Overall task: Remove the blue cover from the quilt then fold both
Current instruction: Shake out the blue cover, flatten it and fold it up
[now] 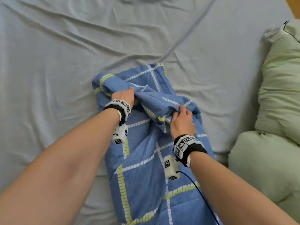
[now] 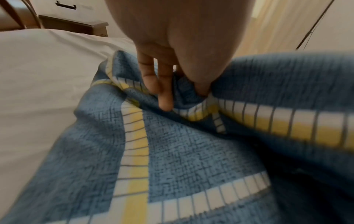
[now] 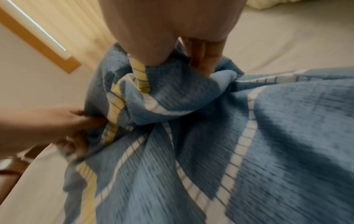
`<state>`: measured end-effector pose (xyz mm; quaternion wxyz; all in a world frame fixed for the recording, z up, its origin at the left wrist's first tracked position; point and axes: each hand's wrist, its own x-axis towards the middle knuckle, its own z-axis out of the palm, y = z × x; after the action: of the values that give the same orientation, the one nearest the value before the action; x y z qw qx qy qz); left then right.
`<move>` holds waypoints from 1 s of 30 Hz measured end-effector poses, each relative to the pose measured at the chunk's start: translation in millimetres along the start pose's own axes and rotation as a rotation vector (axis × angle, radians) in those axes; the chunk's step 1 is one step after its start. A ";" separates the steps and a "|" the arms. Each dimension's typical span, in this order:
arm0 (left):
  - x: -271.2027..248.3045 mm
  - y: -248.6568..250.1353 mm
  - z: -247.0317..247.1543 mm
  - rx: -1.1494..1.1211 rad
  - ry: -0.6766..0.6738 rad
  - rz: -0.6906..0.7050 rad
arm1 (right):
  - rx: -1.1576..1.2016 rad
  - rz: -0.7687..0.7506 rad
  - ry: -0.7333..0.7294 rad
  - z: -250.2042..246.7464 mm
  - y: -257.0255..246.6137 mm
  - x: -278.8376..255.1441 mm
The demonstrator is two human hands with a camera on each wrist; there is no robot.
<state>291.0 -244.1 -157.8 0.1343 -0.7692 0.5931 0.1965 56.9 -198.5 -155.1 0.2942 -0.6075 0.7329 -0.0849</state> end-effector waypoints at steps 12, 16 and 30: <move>-18.1 -83.4 -24.1 -0.138 0.144 -0.097 | 0.209 -0.312 -0.094 -5.0 -64.2 -21.3; -32.8 -113.1 -71.2 -0.343 0.303 -0.221 | -0.150 -0.319 0.046 -10.1 -74.7 -10.8; -38.4 -112.3 -65.5 -0.467 0.585 -0.214 | 0.102 -0.274 0.196 5.7 -181.6 37.5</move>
<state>400.3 -210.7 -84.9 -0.1997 -0.8600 0.4621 0.0835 209.3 -277.4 -84.5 0.2373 -0.6748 0.6633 -0.2199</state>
